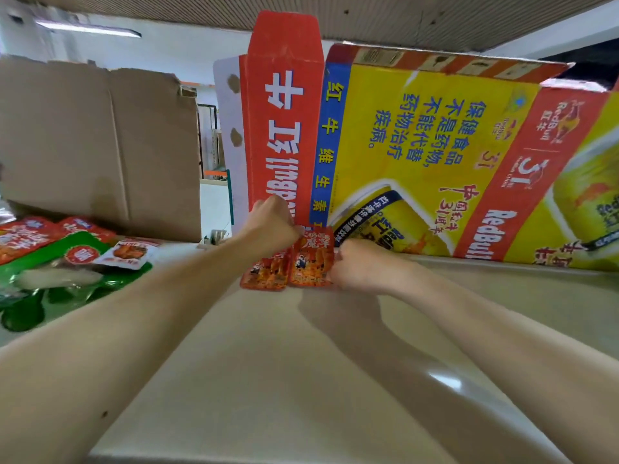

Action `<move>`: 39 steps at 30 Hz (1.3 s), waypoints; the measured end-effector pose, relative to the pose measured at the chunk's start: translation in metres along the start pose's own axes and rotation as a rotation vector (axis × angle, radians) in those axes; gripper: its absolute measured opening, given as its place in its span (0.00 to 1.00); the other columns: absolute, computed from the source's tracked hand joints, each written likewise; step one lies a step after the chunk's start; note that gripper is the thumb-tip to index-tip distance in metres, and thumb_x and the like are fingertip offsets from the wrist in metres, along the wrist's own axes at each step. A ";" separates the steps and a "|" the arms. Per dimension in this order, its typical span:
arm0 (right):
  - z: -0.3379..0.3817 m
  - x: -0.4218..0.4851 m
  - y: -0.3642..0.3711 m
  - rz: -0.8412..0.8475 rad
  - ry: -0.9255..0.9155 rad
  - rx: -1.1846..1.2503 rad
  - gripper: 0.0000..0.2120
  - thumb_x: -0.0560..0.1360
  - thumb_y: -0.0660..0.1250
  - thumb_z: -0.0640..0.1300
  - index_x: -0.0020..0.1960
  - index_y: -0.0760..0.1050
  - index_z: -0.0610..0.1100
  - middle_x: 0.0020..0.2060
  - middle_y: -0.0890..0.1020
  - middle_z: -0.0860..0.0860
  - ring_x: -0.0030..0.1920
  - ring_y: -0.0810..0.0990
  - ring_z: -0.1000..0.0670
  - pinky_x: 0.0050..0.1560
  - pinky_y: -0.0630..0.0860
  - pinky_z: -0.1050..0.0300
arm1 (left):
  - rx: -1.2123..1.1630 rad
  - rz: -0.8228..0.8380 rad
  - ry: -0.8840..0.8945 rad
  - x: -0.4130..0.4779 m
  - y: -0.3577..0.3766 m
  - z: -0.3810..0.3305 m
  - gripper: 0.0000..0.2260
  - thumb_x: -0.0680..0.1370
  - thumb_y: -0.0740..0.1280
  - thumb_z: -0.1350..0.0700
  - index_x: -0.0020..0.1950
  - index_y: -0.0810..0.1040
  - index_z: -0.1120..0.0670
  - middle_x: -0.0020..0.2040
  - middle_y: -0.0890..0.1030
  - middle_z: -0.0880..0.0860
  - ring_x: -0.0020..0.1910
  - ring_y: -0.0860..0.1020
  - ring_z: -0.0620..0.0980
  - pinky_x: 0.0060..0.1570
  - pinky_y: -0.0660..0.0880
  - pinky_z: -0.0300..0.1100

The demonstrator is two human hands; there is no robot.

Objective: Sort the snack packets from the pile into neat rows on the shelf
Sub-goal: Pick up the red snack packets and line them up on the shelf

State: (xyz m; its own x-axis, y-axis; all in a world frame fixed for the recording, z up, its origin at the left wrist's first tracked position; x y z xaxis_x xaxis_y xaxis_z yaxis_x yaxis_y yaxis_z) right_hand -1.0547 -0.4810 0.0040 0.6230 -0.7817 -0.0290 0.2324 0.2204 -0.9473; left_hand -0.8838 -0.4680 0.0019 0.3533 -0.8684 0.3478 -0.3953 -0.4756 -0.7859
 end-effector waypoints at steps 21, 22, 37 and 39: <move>0.008 -0.017 0.010 -0.052 -0.032 -0.105 0.11 0.75 0.59 0.48 0.35 0.67 0.46 0.37 0.71 0.50 0.43 0.74 0.43 0.36 0.66 0.56 | 0.098 0.054 0.006 -0.019 0.008 0.006 0.14 0.78 0.68 0.56 0.33 0.76 0.59 0.34 0.74 0.52 0.47 0.72 0.54 0.41 0.68 0.42; 0.008 -0.017 0.011 -0.052 -0.029 -0.105 0.11 0.74 0.59 0.48 0.35 0.67 0.46 0.37 0.71 0.50 0.44 0.75 0.43 0.38 0.66 0.55 | 0.089 0.052 0.007 -0.019 0.008 0.006 0.14 0.78 0.68 0.56 0.34 0.78 0.60 0.35 0.76 0.53 0.47 0.72 0.54 0.41 0.68 0.41; 0.004 -0.029 0.001 -0.428 0.001 -0.206 0.21 0.79 0.52 0.61 0.43 0.71 0.45 0.42 0.74 0.46 0.49 0.76 0.41 0.45 0.70 0.50 | 0.116 -0.077 0.112 -0.031 -0.009 -0.009 0.11 0.80 0.64 0.52 0.40 0.78 0.55 0.39 0.79 0.53 0.45 0.76 0.55 0.40 0.74 0.45; 0.004 -0.033 -0.005 -0.548 -0.063 -0.206 0.18 0.79 0.54 0.61 0.47 0.72 0.47 0.47 0.78 0.48 0.54 0.77 0.43 0.49 0.71 0.49 | 0.164 -0.087 0.159 -0.037 -0.020 -0.019 0.08 0.80 0.63 0.48 0.49 0.79 0.50 0.49 0.81 0.50 0.48 0.78 0.53 0.47 0.79 0.49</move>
State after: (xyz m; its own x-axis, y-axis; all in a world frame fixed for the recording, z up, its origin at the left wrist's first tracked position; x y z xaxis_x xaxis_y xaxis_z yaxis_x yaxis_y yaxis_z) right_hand -1.0731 -0.4539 0.0112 0.4978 -0.7118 0.4956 0.3875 -0.3286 -0.8613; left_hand -0.9049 -0.4291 0.0142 0.2367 -0.8424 0.4840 -0.2215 -0.5318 -0.8174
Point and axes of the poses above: each hand's wrist, its own x-axis towards the middle knuckle, its own y-axis out of the palm, z = x × y, the point moved 1 cm from there along x, towards the middle knuckle
